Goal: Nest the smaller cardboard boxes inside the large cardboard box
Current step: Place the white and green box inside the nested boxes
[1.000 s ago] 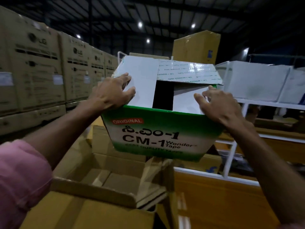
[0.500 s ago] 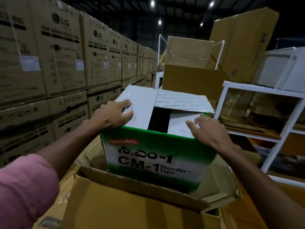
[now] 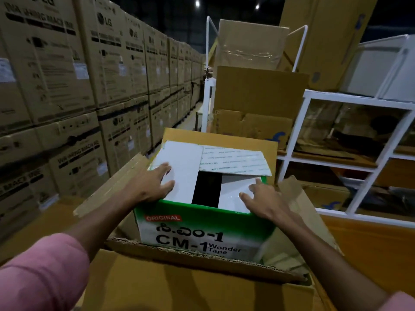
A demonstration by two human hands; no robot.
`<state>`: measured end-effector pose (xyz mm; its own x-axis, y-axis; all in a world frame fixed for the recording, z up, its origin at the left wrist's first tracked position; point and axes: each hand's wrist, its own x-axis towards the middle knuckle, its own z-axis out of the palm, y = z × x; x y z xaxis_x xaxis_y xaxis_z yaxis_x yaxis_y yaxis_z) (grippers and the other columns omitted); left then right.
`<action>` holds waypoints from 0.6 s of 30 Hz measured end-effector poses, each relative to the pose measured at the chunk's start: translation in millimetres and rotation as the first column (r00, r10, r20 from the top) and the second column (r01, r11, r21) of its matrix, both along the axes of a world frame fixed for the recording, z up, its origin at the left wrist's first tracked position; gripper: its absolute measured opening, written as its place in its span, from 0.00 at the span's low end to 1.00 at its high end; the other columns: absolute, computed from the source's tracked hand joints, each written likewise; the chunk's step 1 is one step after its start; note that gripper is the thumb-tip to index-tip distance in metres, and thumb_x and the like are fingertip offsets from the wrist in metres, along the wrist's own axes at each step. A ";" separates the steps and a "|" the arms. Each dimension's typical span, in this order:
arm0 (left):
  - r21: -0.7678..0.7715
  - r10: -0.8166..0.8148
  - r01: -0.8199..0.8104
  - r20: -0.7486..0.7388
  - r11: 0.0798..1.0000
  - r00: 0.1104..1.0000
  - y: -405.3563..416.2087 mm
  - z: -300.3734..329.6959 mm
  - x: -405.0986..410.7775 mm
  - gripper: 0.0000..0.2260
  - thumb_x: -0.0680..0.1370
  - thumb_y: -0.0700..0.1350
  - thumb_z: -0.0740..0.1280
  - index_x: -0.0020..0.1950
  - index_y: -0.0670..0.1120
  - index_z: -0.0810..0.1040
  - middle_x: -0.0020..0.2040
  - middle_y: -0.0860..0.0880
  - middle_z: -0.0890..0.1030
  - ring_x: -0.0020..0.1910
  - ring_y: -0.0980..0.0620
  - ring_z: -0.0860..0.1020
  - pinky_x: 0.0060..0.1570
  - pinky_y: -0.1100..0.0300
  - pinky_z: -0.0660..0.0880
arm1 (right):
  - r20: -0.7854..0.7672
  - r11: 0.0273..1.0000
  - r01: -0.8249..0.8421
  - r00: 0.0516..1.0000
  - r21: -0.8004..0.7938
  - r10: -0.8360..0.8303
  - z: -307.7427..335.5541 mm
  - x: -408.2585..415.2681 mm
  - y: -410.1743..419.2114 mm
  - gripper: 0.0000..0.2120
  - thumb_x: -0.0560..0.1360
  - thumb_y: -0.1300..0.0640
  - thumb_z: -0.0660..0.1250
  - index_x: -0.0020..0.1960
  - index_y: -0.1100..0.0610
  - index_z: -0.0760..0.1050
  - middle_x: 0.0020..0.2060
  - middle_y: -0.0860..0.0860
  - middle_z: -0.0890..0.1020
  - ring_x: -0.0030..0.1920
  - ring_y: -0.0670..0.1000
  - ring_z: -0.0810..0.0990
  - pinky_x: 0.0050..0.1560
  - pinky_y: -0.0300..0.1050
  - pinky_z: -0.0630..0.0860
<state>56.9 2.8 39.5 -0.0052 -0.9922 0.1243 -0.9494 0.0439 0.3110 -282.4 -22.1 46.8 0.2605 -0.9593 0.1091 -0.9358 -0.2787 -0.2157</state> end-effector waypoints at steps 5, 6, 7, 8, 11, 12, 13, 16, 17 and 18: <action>0.124 -0.003 0.007 -0.027 0.992 1.000 -12.3 -58.7 17.1 0.35 0.81 0.66 0.54 0.84 0.52 0.50 0.83 0.55 0.47 0.81 0.50 0.57 0.77 0.45 0.56 | -0.134 1.000 0.002 0.991 0.021 0.001 -46.1 9.4 -18.7 0.21 0.77 0.36 0.54 0.45 0.53 0.71 0.77 0.57 0.67 0.49 0.62 0.81 0.50 0.58 0.79; 0.147 0.009 -0.007 -0.012 0.989 1.000 -13.8 -66.2 19.8 0.36 0.81 0.68 0.52 0.84 0.52 0.49 0.83 0.56 0.45 0.81 0.50 0.56 0.77 0.42 0.55 | -0.154 1.000 -0.002 0.988 0.017 0.004 -49.2 12.3 -19.6 0.21 0.78 0.36 0.54 0.48 0.53 0.72 0.79 0.57 0.64 0.50 0.63 0.81 0.51 0.59 0.79; 0.164 0.018 -0.017 -0.005 0.986 1.000 -15.3 -70.4 20.6 0.38 0.79 0.70 0.51 0.84 0.52 0.48 0.83 0.55 0.45 0.81 0.50 0.56 0.77 0.41 0.55 | -0.170 1.000 0.002 0.986 0.020 0.002 -51.9 14.6 -20.9 0.22 0.79 0.37 0.54 0.51 0.54 0.74 0.80 0.57 0.61 0.53 0.64 0.81 0.52 0.59 0.78; 0.171 0.023 -0.020 -0.017 0.985 1.000 -19.1 -73.2 21.1 0.41 0.77 0.72 0.49 0.84 0.51 0.49 0.84 0.55 0.45 0.81 0.50 0.55 0.77 0.41 0.54 | -0.176 1.000 0.012 0.984 0.029 -0.006 -55.2 15.4 -22.2 0.22 0.80 0.37 0.55 0.56 0.55 0.75 0.80 0.57 0.60 0.56 0.64 0.81 0.54 0.60 0.78; 0.207 0.010 -0.008 -0.005 0.978 1.000 -34.6 -71.3 10.4 0.45 0.73 0.74 0.48 0.84 0.50 0.50 0.84 0.53 0.47 0.81 0.50 0.55 0.78 0.42 0.54 | -0.155 0.994 0.057 0.987 0.089 -0.042 -64.4 6.7 -25.7 0.25 0.82 0.39 0.55 0.68 0.56 0.73 0.82 0.56 0.57 0.63 0.63 0.78 0.58 0.58 0.77; 0.214 0.003 -0.008 0.025 0.977 1.000 -40.2 -72.5 5.6 0.43 0.76 0.72 0.50 0.84 0.49 0.50 0.84 0.53 0.47 0.81 0.48 0.56 0.78 0.42 0.54 | -0.141 0.992 0.062 0.989 0.106 -0.047 -67.1 2.0 -26.1 0.26 0.83 0.39 0.55 0.71 0.56 0.72 0.82 0.55 0.55 0.66 0.63 0.77 0.60 0.57 0.76; 0.211 0.000 -0.013 0.059 0.977 0.998 -44.1 -72.8 1.4 0.40 0.78 0.70 0.52 0.84 0.49 0.50 0.84 0.52 0.46 0.81 0.47 0.57 0.78 0.41 0.53 | -0.126 0.991 0.064 0.991 0.118 -0.049 -68.1 -2.3 -26.5 0.27 0.83 0.40 0.54 0.74 0.56 0.70 0.83 0.53 0.54 0.69 0.62 0.75 0.62 0.57 0.75; 0.205 0.001 -0.020 0.092 0.979 0.996 -50.8 -75.2 -0.6 0.38 0.80 0.69 0.50 0.84 0.49 0.49 0.84 0.52 0.45 0.80 0.44 0.58 0.77 0.37 0.49 | -0.113 0.990 0.062 0.992 0.128 -0.047 -69.5 -6.6 -28.5 0.28 0.84 0.40 0.53 0.78 0.54 0.67 0.83 0.51 0.52 0.72 0.62 0.71 0.65 0.57 0.73; 0.210 -0.001 -0.017 0.087 0.978 0.996 -51.2 -77.1 1.5 0.39 0.79 0.71 0.49 0.84 0.50 0.49 0.84 0.53 0.45 0.80 0.43 0.57 0.76 0.36 0.49 | -0.105 0.990 0.062 0.993 0.127 -0.049 -70.5 -5.8 -28.7 0.28 0.84 0.40 0.53 0.77 0.54 0.67 0.83 0.50 0.53 0.72 0.62 0.72 0.65 0.57 0.73; 0.212 0.002 -0.020 0.082 0.977 0.997 -51.1 -80.1 4.0 0.42 0.76 0.74 0.46 0.84 0.51 0.48 0.84 0.54 0.44 0.81 0.42 0.57 0.76 0.35 0.49 | -0.089 0.991 0.059 0.995 0.124 -0.048 -72.6 -5.1 -28.7 0.27 0.84 0.40 0.53 0.77 0.54 0.67 0.83 0.51 0.54 0.72 0.62 0.72 0.65 0.57 0.72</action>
<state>60.9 -48.3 -40.6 0.0044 -0.9960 -0.0896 -0.9718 -0.0253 0.2344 -287.5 -50.9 -25.7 0.2118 -0.9767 -0.0346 -0.9652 -0.2035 -0.1642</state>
